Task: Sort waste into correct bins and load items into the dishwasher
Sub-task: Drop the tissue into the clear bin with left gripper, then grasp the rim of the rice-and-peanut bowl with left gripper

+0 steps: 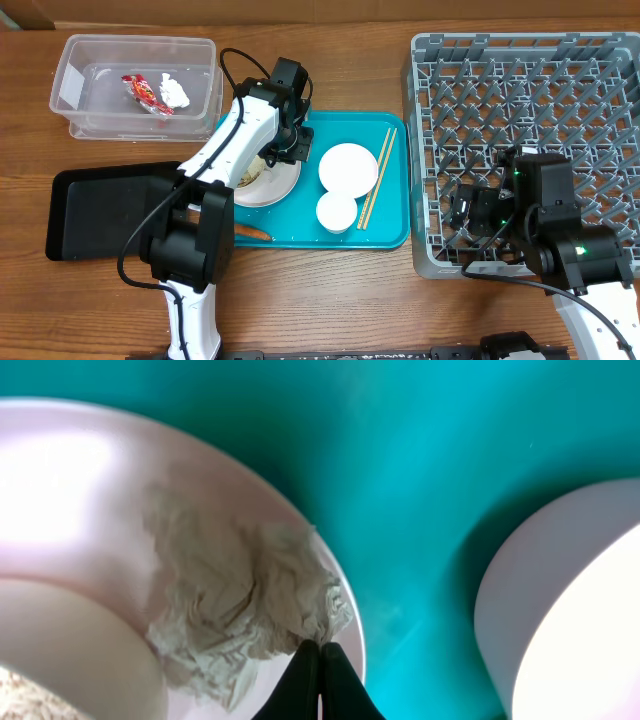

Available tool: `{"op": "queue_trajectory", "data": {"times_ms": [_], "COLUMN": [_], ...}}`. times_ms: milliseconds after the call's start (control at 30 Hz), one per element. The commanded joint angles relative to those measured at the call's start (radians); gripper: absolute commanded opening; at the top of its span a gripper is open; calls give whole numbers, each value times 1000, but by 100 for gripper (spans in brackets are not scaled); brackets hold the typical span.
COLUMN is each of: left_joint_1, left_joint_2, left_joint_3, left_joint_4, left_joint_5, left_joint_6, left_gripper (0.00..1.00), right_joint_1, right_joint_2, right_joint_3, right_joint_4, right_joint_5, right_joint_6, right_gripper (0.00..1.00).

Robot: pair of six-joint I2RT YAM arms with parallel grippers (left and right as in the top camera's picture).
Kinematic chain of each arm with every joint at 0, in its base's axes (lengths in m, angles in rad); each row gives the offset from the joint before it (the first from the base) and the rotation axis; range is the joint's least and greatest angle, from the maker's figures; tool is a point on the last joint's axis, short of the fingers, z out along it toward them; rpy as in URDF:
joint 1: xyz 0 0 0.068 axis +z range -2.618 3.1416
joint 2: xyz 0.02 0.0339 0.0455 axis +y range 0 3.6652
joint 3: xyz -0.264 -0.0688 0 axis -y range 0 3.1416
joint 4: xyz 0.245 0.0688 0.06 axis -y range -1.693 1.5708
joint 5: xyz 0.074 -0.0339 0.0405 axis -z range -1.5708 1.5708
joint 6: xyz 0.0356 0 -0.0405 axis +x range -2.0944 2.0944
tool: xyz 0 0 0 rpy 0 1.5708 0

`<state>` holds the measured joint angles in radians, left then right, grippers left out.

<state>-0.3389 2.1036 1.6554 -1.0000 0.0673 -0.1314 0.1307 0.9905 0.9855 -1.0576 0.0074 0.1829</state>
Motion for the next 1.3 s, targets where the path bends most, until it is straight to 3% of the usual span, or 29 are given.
{"op": "queue_trajectory", "data": {"times_ms": [0,200,500,900,1167,1200,1267], "left_joint_1": [2,39,170,379,413,413,413], "left_joint_2": [-4,-90,-205,-160,-62,-54,-53], "left_joint_3": [53,188,270,264,264,264,264], "left_joint_4": [-37,-89,-11,246,248,247,250], "left_joint_5": [0,-19,-202,-209,-209,-210,-211], "left_joint_6": [-4,-3,-3,-19,-18,-18,-18], "left_gripper": [4,4,4,4,4,8,31], "right_joint_1": [-4,-4,-4,-4,-4,-4,-4], "right_joint_2": [-2,-2,-2,-2,-2,-2,-2], "right_joint_3": [29,29,29,29,29,29,29], "right_joint_4": [4,4,4,4,4,4,3], "right_joint_5": [11,18,18,18,18,18,18], "right_joint_6": [0,0,0,1,1,1,1], "right_gripper": [100,100,100,100,100,100,100]}}
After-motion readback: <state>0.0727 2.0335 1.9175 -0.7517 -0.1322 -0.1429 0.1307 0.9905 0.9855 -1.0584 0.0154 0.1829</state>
